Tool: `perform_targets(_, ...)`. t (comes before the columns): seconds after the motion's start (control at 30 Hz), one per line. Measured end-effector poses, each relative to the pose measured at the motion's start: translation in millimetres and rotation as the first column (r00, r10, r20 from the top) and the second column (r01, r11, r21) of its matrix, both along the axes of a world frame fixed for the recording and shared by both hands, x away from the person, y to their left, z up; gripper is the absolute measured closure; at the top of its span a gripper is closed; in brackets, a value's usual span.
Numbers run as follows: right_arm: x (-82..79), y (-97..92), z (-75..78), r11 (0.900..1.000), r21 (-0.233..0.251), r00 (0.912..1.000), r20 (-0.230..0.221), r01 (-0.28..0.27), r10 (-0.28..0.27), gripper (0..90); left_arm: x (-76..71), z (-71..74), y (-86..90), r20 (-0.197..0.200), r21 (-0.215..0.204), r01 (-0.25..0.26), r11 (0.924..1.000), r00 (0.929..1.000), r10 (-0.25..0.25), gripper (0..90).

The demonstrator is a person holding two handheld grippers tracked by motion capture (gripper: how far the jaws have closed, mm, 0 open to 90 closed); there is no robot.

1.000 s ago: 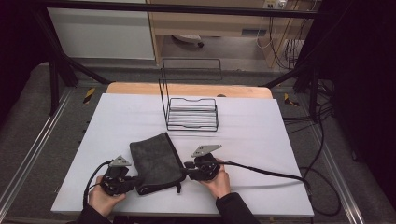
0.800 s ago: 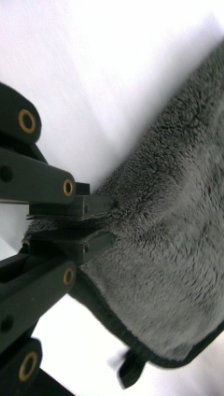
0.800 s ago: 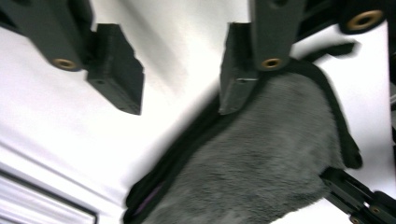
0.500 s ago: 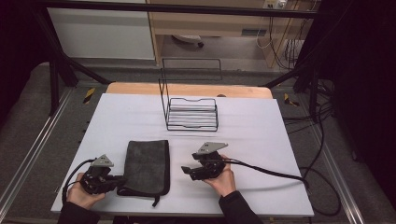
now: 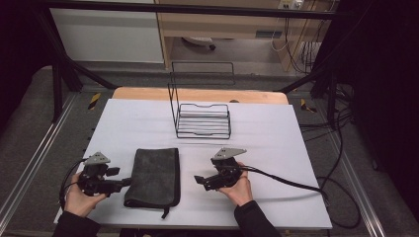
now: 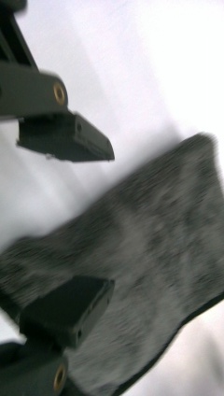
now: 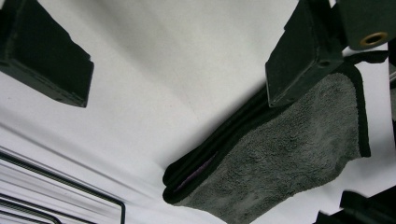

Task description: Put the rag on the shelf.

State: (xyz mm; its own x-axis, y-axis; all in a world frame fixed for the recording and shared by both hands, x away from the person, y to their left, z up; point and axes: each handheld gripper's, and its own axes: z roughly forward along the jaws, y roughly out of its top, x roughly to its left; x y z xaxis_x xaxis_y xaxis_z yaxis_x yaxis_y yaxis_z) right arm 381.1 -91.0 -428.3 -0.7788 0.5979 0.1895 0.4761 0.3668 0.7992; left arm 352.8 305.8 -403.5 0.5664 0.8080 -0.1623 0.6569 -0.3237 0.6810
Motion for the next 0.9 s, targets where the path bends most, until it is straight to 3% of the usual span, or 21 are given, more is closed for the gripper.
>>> perform_targets(0.13, 0.0, -0.4, 0.3, 1.0, -0.007, 1.0, -0.002, 0.0, 0.0, 6.1, 17.7, 2.6, -1.7, -0.007, 0.005, -0.023, 0.9997, 0.9997, 0.023, 20.3)
perform_targets(0.27, 0.8, -0.7, 0.6, 0.9999, -0.011, 1.0, -0.005, 0.007, -0.007, 4.4, 30.8, 4.6, -6.0, 0.014, 0.024, -0.046, 0.9986, 0.9989, 0.046, 16.7)
perform_targets(0.5, 2.2, 0.3, -1.8, 0.9998, -0.017, 0.9998, -0.019, 0.005, -0.005, 2.9, 58.2, 0.1, -9.0, -0.015, 0.035, -0.087, 0.9956, 0.996, 0.088, 10.9)
perform_targets(0.7, 2.3, 0.5, -2.0, 0.9998, -0.017, 0.9997, -0.024, 0.005, -0.005, 2.9, 77.3, -10.6, -11.0, -0.014, 0.024, -0.147, 0.9889, 0.989, 0.147, 17.0)
perform_targets(0.9, 2.9, 0.8, -3.8, 0.9996, -0.028, 0.9996, -0.028, 0.001, -0.002, 3.0, 85.7, -21.1, -13.4, -0.029, -0.009, -0.159, 0.9872, 0.9869, 0.159, 33.5)
